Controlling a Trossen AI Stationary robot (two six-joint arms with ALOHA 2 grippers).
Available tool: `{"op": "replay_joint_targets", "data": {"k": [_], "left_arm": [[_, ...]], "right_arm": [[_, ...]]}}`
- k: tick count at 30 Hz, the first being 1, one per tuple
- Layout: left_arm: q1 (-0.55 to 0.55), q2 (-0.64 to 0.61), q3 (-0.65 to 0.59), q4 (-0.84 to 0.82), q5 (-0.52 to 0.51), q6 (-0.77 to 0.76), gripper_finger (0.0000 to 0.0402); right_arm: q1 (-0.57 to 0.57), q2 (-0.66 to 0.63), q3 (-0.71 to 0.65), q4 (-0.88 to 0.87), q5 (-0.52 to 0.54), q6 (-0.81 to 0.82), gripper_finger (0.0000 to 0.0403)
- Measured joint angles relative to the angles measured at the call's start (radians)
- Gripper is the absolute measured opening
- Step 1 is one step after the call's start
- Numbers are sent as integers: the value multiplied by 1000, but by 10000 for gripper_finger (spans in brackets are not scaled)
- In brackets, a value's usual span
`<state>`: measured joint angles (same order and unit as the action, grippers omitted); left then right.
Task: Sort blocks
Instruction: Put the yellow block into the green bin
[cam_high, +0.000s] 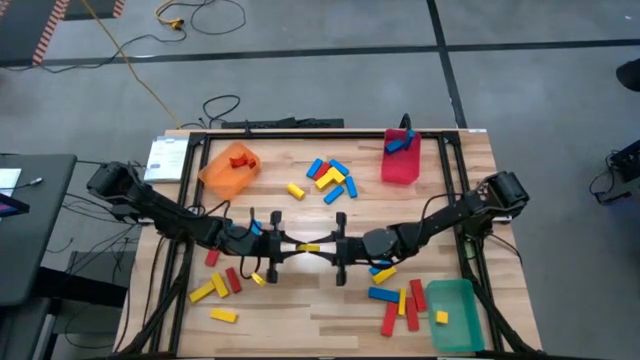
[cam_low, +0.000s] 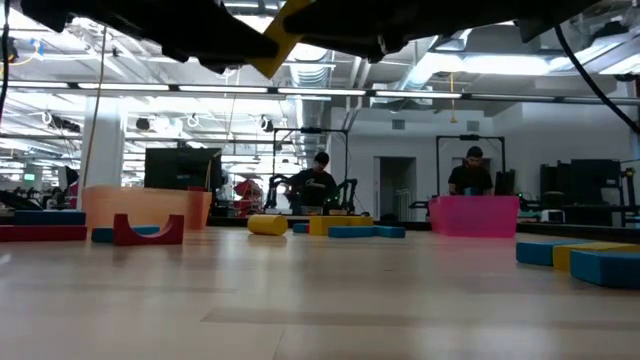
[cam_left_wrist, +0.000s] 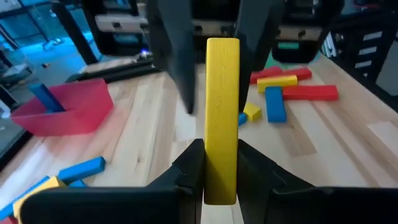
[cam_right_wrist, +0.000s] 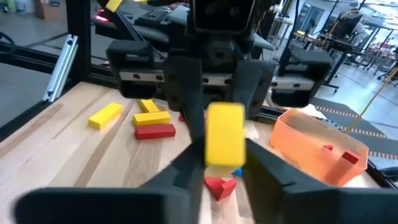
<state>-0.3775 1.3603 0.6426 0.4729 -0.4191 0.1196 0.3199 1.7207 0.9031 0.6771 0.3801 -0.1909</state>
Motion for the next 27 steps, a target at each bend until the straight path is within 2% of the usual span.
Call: {"op": "replay_joint_targets", "data": {"k": [5,15,22,27], "left_arm": [[10,0,0,-12,0,8,57],[13,0,2,-4,16,30,63],[18,0,0,-15,21,46,126],[33,-1,0,-14,18,59,180]], "right_arm": [[5,0,0,-6,1,-1,39],[52,-12,0,-33,37,13,39],[151,-137,-3,-325,177,159,39],[269,-275,-2,-588,321,350,39]]}}
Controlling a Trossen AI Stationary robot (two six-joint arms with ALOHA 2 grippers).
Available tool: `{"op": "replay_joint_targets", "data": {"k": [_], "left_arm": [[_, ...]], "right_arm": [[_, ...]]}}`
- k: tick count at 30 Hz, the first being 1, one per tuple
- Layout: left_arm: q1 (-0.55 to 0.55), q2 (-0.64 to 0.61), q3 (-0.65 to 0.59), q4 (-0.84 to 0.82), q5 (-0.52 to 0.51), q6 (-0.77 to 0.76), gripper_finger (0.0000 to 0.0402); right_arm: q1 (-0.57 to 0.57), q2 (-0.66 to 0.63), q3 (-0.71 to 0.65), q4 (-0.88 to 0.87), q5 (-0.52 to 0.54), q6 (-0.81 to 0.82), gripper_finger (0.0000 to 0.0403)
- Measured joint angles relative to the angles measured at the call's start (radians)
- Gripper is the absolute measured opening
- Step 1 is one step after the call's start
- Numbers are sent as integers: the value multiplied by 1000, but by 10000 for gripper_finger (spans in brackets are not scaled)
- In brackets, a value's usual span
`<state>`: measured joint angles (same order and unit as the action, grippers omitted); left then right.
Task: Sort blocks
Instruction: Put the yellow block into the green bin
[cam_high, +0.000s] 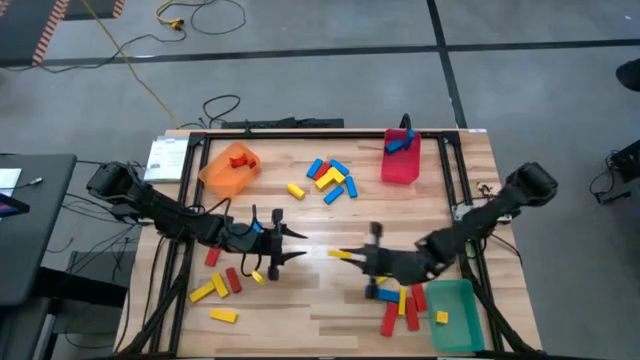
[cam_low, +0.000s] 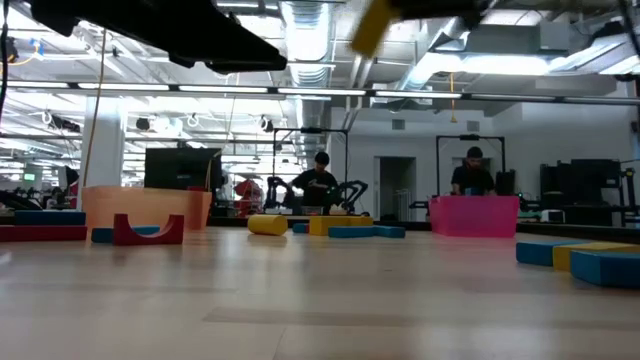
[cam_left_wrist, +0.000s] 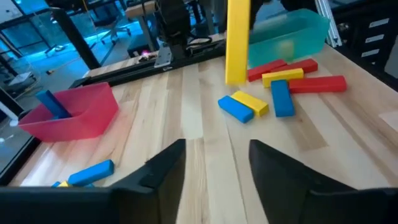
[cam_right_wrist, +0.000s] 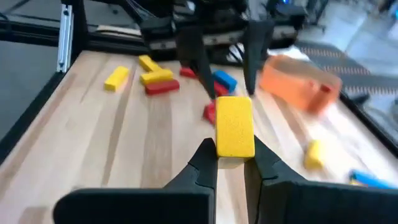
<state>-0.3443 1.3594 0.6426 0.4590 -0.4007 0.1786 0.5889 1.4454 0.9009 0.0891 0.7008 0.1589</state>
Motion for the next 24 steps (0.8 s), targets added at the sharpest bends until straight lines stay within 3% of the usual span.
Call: {"op": "replay_joint_targets", "data": {"k": [7,12,19,24], "left_arm": [[21,0,-23,2,22,-26,209],[32,0,-41,1,41,-82,210],[32,0,-41,2,51,-134,210],[32,0,-41,2,51,-165,210]], "right_arm": [[254,-154,1,-398,162,417,39],[450,-208,1,-676,173,831,39],[691,-160,1,-926,172,1314,37],[819,-110,1,-990,158,1534,36]]}}
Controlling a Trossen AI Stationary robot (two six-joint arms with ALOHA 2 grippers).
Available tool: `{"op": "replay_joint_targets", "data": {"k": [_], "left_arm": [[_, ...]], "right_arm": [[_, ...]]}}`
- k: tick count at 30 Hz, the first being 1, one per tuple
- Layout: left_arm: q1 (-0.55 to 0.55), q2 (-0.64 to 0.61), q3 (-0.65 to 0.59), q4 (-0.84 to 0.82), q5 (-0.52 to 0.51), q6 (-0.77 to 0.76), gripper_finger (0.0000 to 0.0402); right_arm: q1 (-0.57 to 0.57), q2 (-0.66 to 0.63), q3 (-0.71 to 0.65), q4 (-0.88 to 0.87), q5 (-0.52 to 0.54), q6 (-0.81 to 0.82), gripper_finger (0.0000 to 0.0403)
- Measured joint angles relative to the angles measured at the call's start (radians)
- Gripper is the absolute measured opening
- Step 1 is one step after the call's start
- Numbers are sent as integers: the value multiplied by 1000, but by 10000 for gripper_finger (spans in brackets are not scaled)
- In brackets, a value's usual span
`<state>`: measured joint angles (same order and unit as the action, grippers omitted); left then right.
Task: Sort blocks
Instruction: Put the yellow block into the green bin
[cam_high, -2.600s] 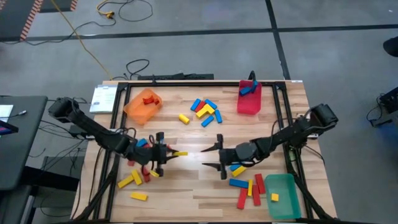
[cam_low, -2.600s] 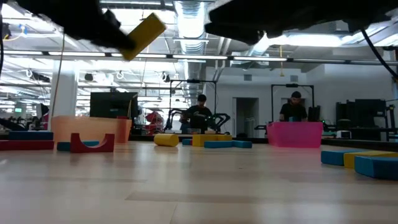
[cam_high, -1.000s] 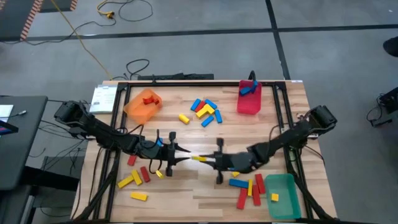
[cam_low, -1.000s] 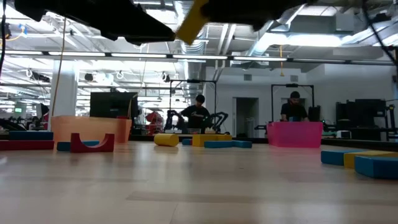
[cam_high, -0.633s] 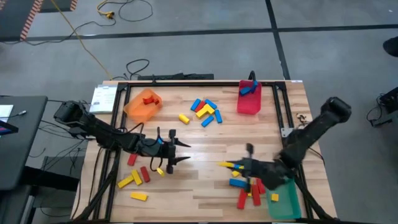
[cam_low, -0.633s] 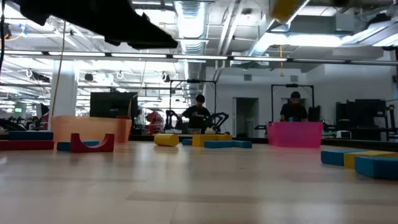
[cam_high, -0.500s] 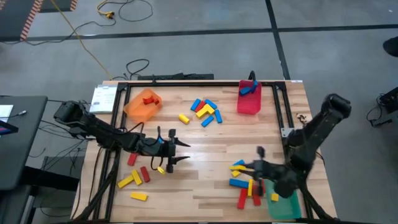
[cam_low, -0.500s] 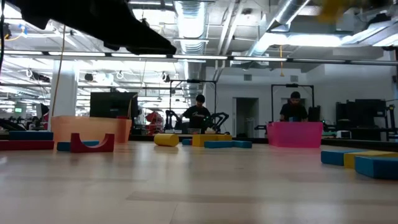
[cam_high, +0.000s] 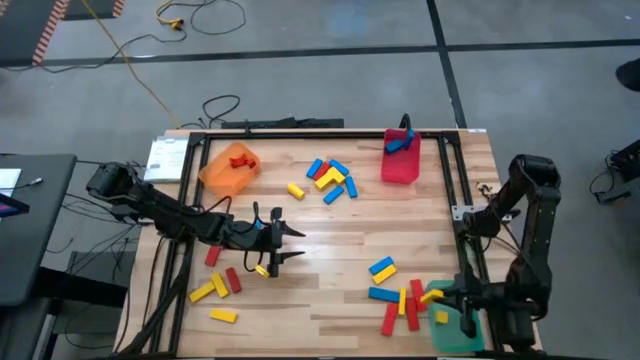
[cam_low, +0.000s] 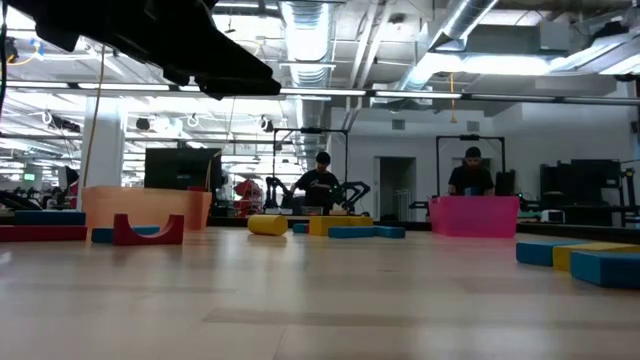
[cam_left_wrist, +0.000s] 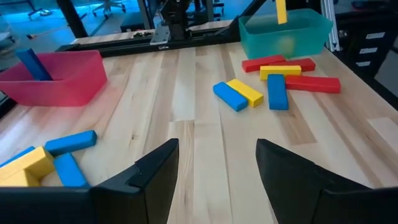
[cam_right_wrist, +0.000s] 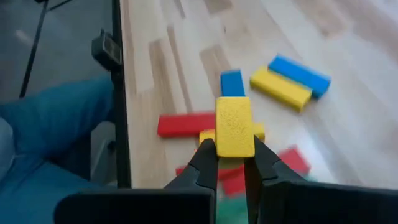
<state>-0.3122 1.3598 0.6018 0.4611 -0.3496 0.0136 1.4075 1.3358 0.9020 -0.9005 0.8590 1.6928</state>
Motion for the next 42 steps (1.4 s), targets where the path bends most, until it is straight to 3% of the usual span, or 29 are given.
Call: {"op": "replay_joint_targets", "data": {"k": [7,21,42], "left_arm": [[3,0,0,7,-2,-32,210],[7,0,0,15,-3,-63,210],[13,0,0,16,-3,-63,210]], "right_arm": [[67,47,1,-95,-94,192,36],[77,42,0,-123,-155,226,36],[45,37,-56,-75,-214,52,37]]}}
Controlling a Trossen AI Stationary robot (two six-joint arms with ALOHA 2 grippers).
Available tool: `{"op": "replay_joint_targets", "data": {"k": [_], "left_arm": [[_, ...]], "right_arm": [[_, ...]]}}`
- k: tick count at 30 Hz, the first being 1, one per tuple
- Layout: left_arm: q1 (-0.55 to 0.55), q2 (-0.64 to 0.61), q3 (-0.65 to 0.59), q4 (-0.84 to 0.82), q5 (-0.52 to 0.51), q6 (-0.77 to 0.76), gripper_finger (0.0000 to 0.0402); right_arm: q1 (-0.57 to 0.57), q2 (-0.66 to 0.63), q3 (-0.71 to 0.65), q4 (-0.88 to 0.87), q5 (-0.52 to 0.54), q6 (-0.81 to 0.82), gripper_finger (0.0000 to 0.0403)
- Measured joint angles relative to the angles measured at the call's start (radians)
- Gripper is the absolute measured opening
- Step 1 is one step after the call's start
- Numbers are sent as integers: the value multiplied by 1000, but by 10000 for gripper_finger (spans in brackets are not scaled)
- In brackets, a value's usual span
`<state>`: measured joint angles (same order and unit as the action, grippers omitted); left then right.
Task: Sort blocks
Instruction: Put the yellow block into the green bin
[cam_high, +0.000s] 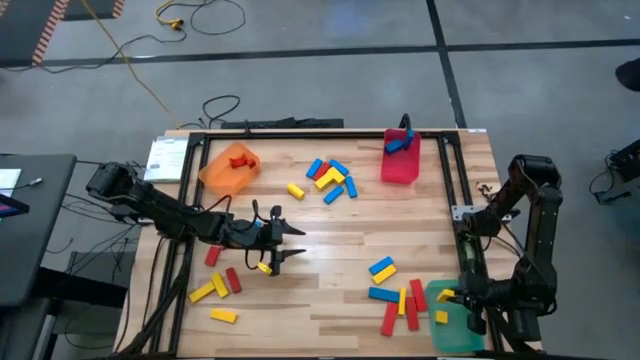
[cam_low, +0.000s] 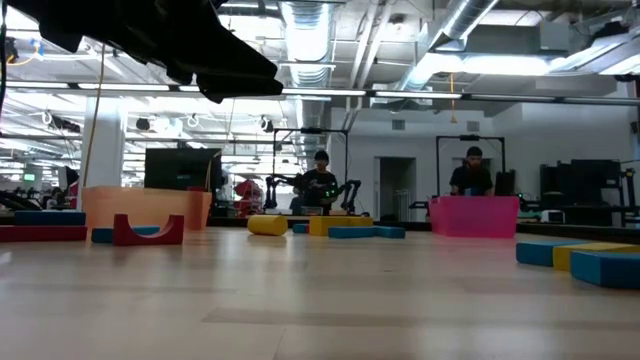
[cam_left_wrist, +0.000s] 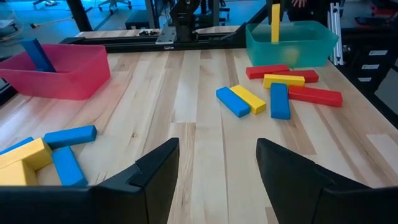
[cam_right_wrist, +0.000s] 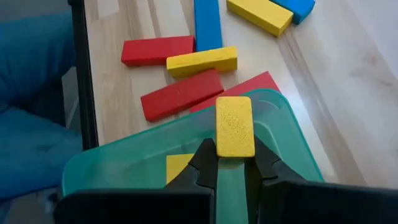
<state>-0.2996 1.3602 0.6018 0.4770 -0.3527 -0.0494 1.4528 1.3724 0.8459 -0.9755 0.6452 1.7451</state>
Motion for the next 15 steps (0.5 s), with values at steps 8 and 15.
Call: {"op": "replay_joint_targets", "data": {"k": [8,15], "left_arm": [[0,0,0,1,0,0,210],[0,0,0,2,0,-7,210]], "right_arm": [[-13,0,-1,-2,-1,-133,41],[-24,-7,-2,-8,-16,-157,77]]}}
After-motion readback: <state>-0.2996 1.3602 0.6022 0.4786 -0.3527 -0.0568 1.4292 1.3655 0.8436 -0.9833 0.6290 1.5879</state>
